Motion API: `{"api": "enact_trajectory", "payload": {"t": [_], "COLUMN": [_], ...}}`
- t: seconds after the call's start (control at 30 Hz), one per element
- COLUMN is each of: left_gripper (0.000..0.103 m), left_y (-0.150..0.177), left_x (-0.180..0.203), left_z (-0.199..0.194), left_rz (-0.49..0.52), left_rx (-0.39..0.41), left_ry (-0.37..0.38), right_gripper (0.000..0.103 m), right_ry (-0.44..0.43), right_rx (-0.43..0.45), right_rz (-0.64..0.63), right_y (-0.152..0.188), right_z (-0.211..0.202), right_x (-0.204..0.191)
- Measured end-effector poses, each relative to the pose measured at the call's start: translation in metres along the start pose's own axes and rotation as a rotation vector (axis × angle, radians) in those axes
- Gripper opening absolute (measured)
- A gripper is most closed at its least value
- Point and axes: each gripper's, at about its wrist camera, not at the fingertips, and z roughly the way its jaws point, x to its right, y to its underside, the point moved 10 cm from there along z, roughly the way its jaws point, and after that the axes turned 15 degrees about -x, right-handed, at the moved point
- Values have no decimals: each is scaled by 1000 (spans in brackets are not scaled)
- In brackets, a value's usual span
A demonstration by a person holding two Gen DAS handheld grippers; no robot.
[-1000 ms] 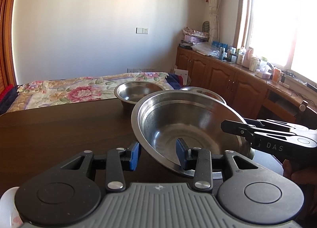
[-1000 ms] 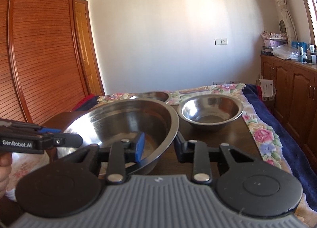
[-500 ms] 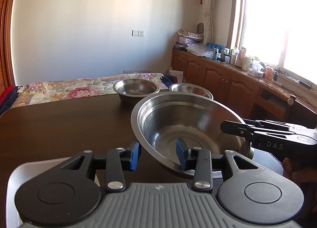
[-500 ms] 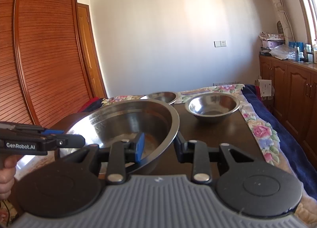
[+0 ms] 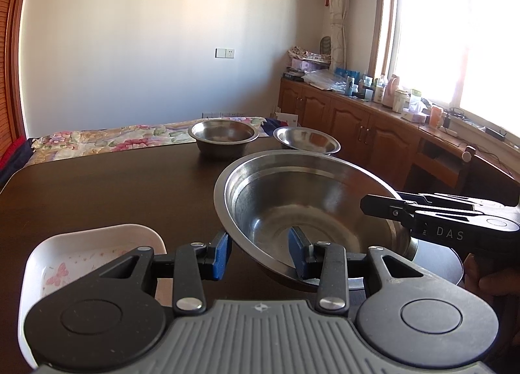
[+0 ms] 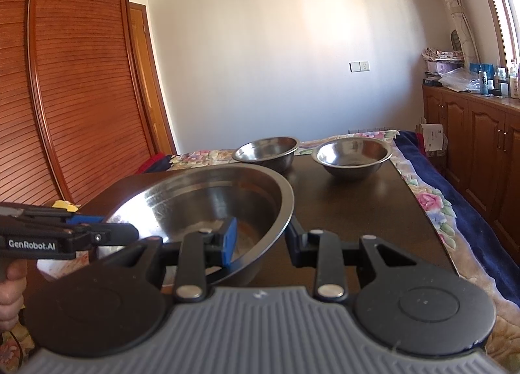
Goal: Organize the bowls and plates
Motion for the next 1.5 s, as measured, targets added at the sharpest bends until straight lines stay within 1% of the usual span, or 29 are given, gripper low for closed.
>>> {"api": "enact_trajectory", "payload": {"t": [0.3,0.83,1.5], "left_gripper": [41,41,41], "left_y": [1,4,10], "left_x": [-5,-4,-7], "left_z": [10,24,26], "left_rz": [-2,-9,-5], "left_rx": [-24,-57,-57], "left_ry": [-6,0,8], "right_gripper": [35,35,35], "right_ry": [23,22,21], "right_rx": [-14,-51,-57], "right_rz": [-17,-2,-4], "right_y": [7,26,27], "right_z": [3,8,6], "right_x": [-3,-5,-6]}}
